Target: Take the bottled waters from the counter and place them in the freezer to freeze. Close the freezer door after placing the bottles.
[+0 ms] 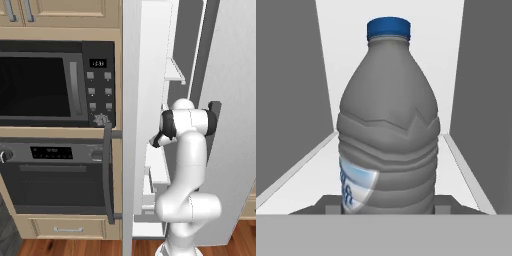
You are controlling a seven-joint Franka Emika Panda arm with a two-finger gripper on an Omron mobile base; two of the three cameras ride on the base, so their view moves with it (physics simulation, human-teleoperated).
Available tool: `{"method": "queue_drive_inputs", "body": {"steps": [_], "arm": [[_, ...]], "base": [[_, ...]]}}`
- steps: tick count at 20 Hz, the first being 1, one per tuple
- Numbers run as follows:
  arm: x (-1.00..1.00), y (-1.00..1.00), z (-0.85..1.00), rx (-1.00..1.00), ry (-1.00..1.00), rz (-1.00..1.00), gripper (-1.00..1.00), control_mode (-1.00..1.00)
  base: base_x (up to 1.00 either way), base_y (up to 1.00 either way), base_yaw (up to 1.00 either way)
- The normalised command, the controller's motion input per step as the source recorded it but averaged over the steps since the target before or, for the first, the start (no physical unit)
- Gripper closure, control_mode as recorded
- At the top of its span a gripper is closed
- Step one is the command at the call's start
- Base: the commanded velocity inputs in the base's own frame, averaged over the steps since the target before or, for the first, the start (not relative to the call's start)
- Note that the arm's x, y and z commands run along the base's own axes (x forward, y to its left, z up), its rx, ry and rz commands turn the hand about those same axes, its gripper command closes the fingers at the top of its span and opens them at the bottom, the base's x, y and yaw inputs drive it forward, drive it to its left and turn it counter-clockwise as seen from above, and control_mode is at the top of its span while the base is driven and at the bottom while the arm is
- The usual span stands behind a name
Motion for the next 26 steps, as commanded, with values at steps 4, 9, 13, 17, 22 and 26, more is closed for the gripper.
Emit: {"method": "queue_drive_inputs", "body": {"steps": [4, 9, 13, 17, 22, 26], "arm": [[0.00, 0.00, -0.19, 0.00, 0.00, 0.00, -1.00, -1.00], [-0.01, 0.00, 0.00, 0.00, 0.01, 0.00, -1.00, -1.00], [-0.11, 0.05, 0.00, -0.01, 0.01, 0.00, -1.00, -1.00], [-0.17, 0.22, 0.04, -0.06, 0.09, -0.01, -1.00, -1.00], [-0.22, 0.28, 0.31, -0.06, 0.01, -0.01, -1.00, -1.00], [-0.21, 0.03, 0.31, -0.01, 0.00, -0.02, -1.00, -1.00]], "base": [[0.00, 0.00, 0.00], [0.00, 0.00, 0.00], [0.00, 0.00, 0.00], [0.00, 0.00, 0.00], [0.00, 0.00, 0.00], [0.00, 0.00, 0.00]]}}
